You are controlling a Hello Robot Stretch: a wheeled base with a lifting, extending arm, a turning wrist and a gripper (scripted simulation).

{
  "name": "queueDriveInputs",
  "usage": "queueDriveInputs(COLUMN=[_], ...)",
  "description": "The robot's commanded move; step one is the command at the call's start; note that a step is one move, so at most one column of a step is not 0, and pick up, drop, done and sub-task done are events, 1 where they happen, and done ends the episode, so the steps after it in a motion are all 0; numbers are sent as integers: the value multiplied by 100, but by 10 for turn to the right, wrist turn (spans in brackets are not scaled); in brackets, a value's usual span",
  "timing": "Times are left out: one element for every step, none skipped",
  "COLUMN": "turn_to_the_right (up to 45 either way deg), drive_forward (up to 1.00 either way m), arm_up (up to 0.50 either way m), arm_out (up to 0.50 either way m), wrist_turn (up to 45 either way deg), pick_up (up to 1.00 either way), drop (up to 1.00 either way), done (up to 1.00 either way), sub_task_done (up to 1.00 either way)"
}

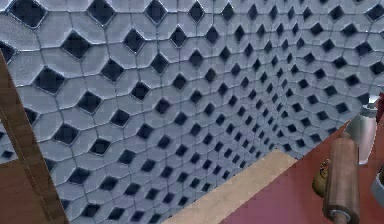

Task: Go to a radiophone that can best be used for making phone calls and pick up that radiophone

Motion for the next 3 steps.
queueDriveInputs(turn_to_the_right=[0, 0, 0], drive_forward=[0, 0, 0], arm_up=[-16, 0, 10], arm_out=[0, 0, 0], wrist_turn=[0, 0, 0], pick_up=[0, 100, 0], drop=[0, 0, 0], done=[0, 0, 0], sub_task_done=[0, 0, 0])
